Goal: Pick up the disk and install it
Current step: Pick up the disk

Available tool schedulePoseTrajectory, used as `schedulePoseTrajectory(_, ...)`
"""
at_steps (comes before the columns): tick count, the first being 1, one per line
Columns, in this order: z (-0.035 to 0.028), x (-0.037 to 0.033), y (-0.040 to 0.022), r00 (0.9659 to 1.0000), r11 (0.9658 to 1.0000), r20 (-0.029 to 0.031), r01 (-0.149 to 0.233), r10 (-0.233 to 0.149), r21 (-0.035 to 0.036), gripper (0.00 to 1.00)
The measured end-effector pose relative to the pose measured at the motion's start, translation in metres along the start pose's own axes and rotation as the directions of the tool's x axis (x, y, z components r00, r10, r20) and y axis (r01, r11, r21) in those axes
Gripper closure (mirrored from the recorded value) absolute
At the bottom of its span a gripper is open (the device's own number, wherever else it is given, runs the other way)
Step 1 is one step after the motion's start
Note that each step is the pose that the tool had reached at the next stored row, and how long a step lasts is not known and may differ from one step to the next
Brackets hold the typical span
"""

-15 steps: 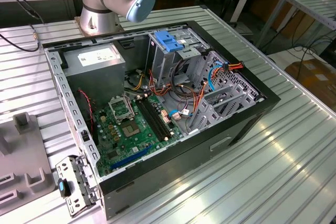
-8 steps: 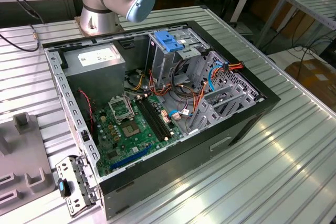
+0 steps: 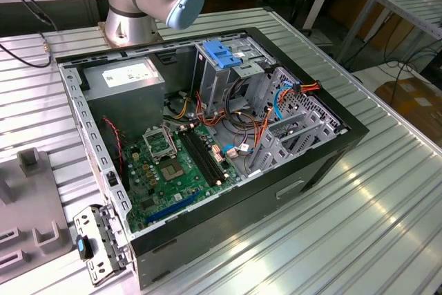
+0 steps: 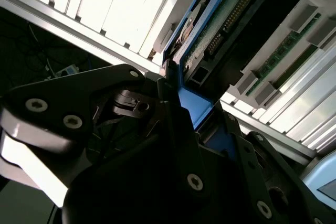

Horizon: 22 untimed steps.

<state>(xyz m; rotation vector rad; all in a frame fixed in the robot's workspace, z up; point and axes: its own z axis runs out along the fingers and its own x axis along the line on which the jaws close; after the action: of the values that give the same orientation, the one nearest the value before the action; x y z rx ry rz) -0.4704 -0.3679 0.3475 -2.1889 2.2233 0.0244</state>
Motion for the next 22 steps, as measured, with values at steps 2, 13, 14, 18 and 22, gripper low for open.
schedulePoseTrajectory(2, -0.0005, 0.0000, 0.0000, 1.0000, 1.0000, 0.0000, 0.000, 0.000, 0.0000, 0.63)
schedulePoseTrajectory(13, -0.0029, -0.0001, 0.0000, 1.0000, 1.0000, 0.0000, 0.000, 0.000, -0.0001, 0.63)
schedulePoseTrajectory(14, -0.0030, -0.0001, 0.0000, 1.0000, 1.0000, 0.0000, 0.000, 0.000, 0.0000, 0.63)
schedulePoseTrajectory(18, -0.0042, -0.0001, 0.0000, 1.0000, 1.0000, 0.0000, 0.000, 0.000, 0.0000, 0.63)
schedulePoseTrajectory(22, -0.0062, -0.0002, 0.0000, 1.0000, 1.0000, 0.0001, 0.000, 0.000, 0.0001, 0.63)
